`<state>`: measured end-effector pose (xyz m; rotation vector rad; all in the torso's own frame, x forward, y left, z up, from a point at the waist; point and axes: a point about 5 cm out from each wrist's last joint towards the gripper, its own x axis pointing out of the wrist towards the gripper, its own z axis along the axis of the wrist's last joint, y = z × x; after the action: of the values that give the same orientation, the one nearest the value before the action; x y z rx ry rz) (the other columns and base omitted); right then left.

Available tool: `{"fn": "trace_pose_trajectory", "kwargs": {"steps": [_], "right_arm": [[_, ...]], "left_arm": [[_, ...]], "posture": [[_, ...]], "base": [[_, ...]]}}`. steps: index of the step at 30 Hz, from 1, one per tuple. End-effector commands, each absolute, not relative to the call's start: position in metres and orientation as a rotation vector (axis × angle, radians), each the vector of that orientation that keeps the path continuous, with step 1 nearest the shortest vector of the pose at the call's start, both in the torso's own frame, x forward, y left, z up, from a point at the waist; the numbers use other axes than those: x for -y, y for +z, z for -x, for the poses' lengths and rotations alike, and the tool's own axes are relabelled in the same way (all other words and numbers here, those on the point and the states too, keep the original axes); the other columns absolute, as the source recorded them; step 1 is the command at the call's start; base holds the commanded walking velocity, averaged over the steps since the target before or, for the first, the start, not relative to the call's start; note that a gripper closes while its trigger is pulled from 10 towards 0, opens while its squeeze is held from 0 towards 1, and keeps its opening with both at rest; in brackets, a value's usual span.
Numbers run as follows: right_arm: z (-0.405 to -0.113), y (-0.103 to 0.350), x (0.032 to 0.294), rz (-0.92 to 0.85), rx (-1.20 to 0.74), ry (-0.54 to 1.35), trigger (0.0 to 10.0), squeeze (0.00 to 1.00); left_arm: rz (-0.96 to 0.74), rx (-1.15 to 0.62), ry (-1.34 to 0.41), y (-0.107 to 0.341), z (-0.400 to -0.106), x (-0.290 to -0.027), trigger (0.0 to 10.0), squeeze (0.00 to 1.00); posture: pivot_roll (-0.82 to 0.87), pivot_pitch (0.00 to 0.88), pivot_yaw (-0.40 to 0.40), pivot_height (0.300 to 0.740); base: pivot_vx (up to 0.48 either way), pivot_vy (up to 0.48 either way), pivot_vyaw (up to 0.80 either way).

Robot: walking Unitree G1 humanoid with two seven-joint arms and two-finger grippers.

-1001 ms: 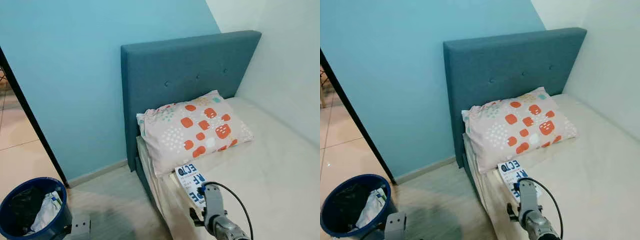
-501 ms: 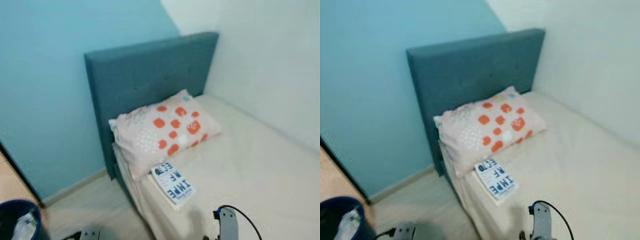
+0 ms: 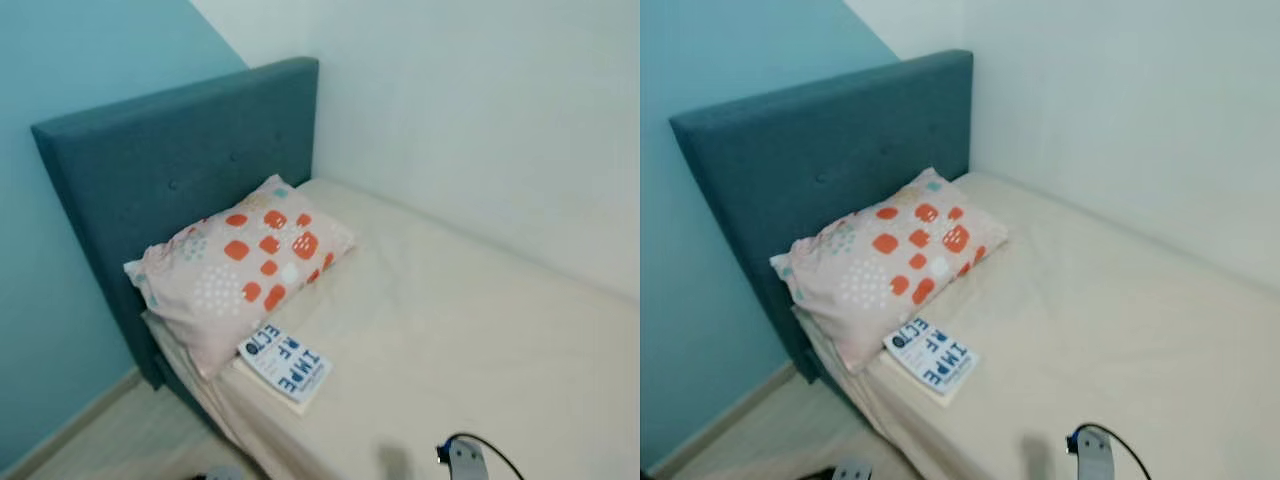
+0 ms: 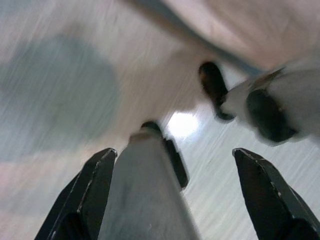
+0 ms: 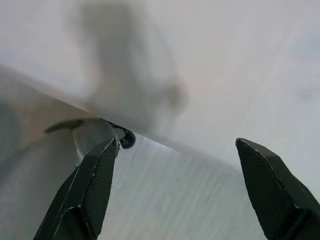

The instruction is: Clean up the room

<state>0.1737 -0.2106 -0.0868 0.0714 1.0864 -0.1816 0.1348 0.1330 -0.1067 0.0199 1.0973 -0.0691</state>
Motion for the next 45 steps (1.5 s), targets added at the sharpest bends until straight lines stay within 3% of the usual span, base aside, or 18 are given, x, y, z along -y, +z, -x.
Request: {"fn": "trace_pose_trajectory", "kwargs": {"steps": [1, 21, 45], "right_arm": [[-0.169, -0.088, 0.213, -0.060, -1.103, -0.178, 10.0, 0.00], [-0.174, -0.086, 0.215, -0.071, -1.063, -0.201, 10.0, 0.00], [-0.175, -0.086, 0.214, -0.057, -1.065, -0.190, 10.0, 0.00]], "left_arm": [[-0.042, -1.120, -0.083, -0.108, -0.131, -0.130, 10.0, 0.00], [-0.020, -1.177, -0.103, -0.111, -0.118, -0.108, 10.0, 0.00], [-0.012, -1.179, -0.086, -0.113, -0.116, -0.119, 10.0, 0.00]], "posture": [[-0.09, 0.036, -0.051, 0.740], [-0.11, 0.047, -0.049, 0.740], [-0.10, 0.055, -0.046, 0.740]], "base": [[0.000, 0.000, -0.79], [0.000, 0.000, -0.79], [0.000, 0.000, -0.79]]}}
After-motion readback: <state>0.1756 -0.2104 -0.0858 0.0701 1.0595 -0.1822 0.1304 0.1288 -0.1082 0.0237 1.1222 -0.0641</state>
